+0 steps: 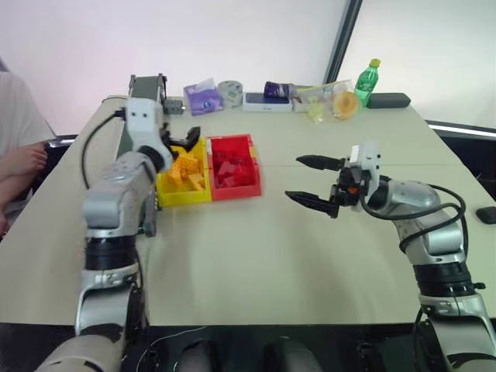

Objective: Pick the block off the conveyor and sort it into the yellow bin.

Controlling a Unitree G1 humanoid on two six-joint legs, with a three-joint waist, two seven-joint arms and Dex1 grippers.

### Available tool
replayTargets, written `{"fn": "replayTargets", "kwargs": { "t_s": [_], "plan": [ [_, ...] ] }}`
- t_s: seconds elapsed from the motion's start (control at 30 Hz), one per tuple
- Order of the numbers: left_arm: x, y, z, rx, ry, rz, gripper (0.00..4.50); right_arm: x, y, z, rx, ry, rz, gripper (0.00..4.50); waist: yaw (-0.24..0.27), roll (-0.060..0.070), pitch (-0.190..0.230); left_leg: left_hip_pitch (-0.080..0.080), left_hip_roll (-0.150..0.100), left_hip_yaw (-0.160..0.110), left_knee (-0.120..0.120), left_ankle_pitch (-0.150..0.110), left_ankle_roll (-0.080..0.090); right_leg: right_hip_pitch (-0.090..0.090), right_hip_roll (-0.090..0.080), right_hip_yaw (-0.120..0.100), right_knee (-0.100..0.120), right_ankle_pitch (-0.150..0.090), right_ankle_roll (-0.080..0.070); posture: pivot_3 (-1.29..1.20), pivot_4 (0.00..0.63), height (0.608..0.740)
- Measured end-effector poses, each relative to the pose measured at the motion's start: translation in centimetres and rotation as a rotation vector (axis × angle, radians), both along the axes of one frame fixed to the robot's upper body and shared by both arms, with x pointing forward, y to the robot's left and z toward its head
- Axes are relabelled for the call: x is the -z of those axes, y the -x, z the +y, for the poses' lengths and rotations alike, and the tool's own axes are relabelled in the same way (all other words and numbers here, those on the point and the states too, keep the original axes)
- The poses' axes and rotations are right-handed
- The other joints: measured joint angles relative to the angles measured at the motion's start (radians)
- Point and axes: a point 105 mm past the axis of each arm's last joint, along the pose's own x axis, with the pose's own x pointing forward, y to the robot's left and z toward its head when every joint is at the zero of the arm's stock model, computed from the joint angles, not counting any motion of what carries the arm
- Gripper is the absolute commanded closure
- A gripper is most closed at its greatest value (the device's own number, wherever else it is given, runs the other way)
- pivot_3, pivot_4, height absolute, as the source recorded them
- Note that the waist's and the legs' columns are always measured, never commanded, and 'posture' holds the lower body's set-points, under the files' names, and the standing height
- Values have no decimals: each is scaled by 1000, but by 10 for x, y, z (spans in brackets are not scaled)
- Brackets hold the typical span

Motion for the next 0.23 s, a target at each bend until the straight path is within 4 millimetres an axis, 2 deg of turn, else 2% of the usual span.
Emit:
{"fn": "replayTargets", "kwargs": {
  "t_s": [0.13, 0.23],
  "plan": [
    [-1, 40, 38, 42, -89, 11, 42, 2, 0, -4, -5, 13, 10, 0, 2, 0, 0, 0, 1, 0, 0, 0, 0, 0, -1, 0, 0, 0, 0, 0, 150, 740],
    [3, 61, 67, 16, -130, 49, 42, 4, -1, -7, -7, 21, 23, 0, 10, 0, 0, 0, 1, -1, 0, 0, 0, 1, -2, 0, 0, 0, 0, 0, 150, 740]
  ]
}}
